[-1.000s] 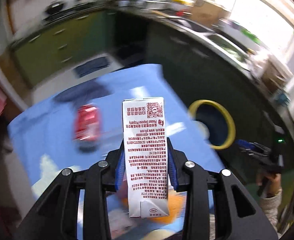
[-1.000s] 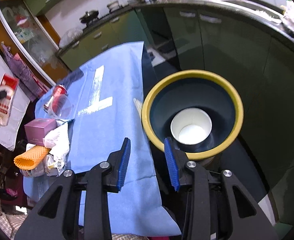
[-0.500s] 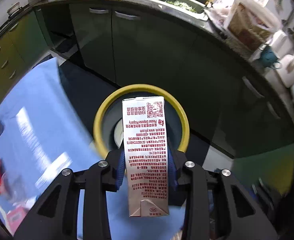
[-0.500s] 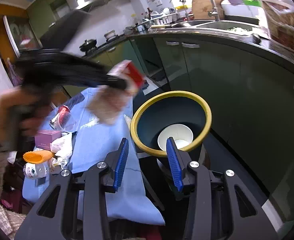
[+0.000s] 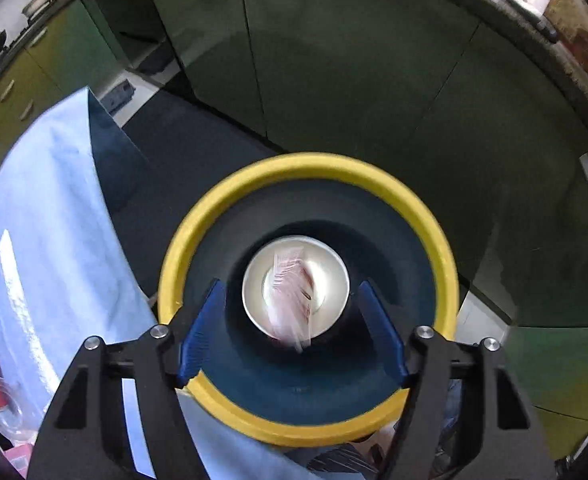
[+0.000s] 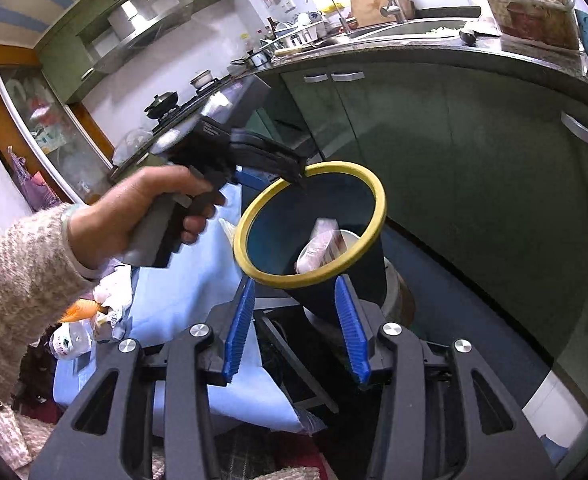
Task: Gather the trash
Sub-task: 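Move the carton over the bin and open the left tool, then grasp the clear plastic cup with the right tool, then carry the plastic cup over the bin and open the right tool, then grasp the red Coca-Cola can with the left tool, then carry the can over the bin and open the left tool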
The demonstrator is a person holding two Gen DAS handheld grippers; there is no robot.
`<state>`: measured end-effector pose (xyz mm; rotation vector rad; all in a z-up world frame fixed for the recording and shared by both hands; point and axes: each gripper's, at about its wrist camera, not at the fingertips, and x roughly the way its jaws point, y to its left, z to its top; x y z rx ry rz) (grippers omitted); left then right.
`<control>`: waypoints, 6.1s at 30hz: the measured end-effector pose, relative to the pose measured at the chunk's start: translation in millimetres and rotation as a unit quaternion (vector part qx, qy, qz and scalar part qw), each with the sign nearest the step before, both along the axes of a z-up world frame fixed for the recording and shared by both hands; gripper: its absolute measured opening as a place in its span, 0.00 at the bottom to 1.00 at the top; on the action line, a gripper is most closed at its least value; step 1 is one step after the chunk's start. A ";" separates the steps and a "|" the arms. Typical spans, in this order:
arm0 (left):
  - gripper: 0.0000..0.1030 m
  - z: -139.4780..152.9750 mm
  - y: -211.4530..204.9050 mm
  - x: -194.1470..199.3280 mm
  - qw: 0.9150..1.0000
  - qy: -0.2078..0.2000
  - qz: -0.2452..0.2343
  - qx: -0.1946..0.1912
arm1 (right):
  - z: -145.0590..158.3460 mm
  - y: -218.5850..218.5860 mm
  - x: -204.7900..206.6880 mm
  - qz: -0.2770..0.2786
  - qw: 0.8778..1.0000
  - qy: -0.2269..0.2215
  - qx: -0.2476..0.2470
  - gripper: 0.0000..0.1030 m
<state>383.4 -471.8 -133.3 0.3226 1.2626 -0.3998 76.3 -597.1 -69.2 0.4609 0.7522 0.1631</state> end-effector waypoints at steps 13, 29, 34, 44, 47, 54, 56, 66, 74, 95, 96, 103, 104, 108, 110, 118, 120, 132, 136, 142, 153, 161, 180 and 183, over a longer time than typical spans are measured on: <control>0.87 185.4 166.6 -97.5 0.972 -0.171 -0.011 -0.164 | 20.8 62.8 20.4 0.067 0.997 0.002 -0.039 0.43; 0.93 159.3 516.6 -162.5 0.876 -0.389 0.231 -0.166 | 85.0 288.6 104.3 0.308 0.943 -0.014 -0.121 0.44; 0.93 128.6 573.5 -159.1 0.854 -0.397 0.282 -0.186 | 76.9 338.1 156.5 0.339 0.936 0.036 -0.086 0.44; 0.93 101.4 588.4 -161.8 0.849 -0.411 0.278 -0.183 | 19.5 385.8 270.1 0.349 0.924 0.158 0.011 0.43; 0.93 93.9 591.5 -157.3 0.855 -0.387 0.280 -0.200 | 8.9 391.6 282.4 0.349 0.921 0.172 0.018 0.43; 0.93 87.7 592.3 -157.3 0.858 -0.384 0.279 -0.197 | -7.7 406.9 293.9 0.359 0.912 0.190 0.050 0.23; 0.93 87.2 591.3 -157.2 0.859 -0.383 0.279 -0.197 | -9.2 408.1 293.0 0.361 0.911 0.189 0.059 0.13; 0.93 85.2 592.7 -157.3 0.859 -0.380 0.280 -0.198 | 52.9 382.2 257.2 0.361 0.925 0.110 0.050 0.06; 0.93 85.6 596.9 -158.4 0.856 -0.381 0.285 -0.201 | 98.8 268.7 220.5 0.259 0.964 0.066 -0.006 0.06; 0.93 77.8 593.1 -151.2 0.868 -0.363 0.282 -0.190 | -69.5 100.7 283.7 0.032 0.933 0.293 -0.209 0.39; 0.93 77.4 592.7 -151.6 0.868 -0.363 0.281 -0.189 | -67.0 99.1 282.5 0.031 0.932 0.292 -0.211 0.39; 0.93 77.9 585.9 -149.0 0.879 -0.348 0.267 -0.188 | -26.3 112.1 236.6 0.038 0.955 0.227 -0.185 0.39; 0.93 77.6 583.2 -147.4 0.883 -0.344 0.262 -0.185 | -19.5 114.9 225.2 0.042 0.960 0.214 -0.178 0.39; 0.93 76.3 573.8 -137.6 0.898 -0.312 0.260 -0.171 | -4.8 118.3 187.2 0.046 0.970 0.175 -0.163 0.42; 0.93 76.7 567.6 -129.8 0.910 -0.282 0.250 -0.174 | -0.7 120.0 165.8 0.049 0.974 0.157 -0.154 0.44; 0.93 79.3 509.6 -72.8 0.963 -0.146 0.202 -0.104 | 2.2 137.9 120.9 0.060 0.987 0.094 -0.117 0.49; 0.93 74.3 496.3 -56.8 0.970 -0.115 0.194 -0.088 | 3.3 144.0 111.1 0.067 0.989 0.082 -0.108 0.50; 0.93 28.3 456.9 25.8 0.976 0.036 0.214 0.003 | -7.3 152.5 93.7 0.090 0.993 0.062 -0.047 0.51; 0.93 17.5 449.0 34.1 0.975 0.049 0.216 0.017 | -11.6 151.8 95.0 0.090 0.993 0.064 -0.039 0.51; 0.93 6.6 439.7 34.9 0.974 0.062 0.212 0.051 | -17.0 152.0 96.9 0.091 0.993 0.067 -0.031 0.51; 0.67 -2.4 445.6 37.0 0.971 0.082 0.219 0.052 | -18.7 150.6 95.9 0.091 0.993 0.066 -0.024 0.51; 0.66 3.5 442.5 33.3 0.974 0.068 0.208 0.062 | -19.1 150.4 95.5 0.089 0.994 0.065 -0.021 0.51; 0.65 38.0 426.9 10.2 0.979 0.044 0.193 0.057 | -17.2 152.0 94.1 0.096 0.993 0.060 -0.019 0.51; 0.65 35.1 427.6 15.3 0.979 0.042 0.192 0.057 | -17.2 152.2 94.1 0.095 0.993 0.060 -0.019 0.51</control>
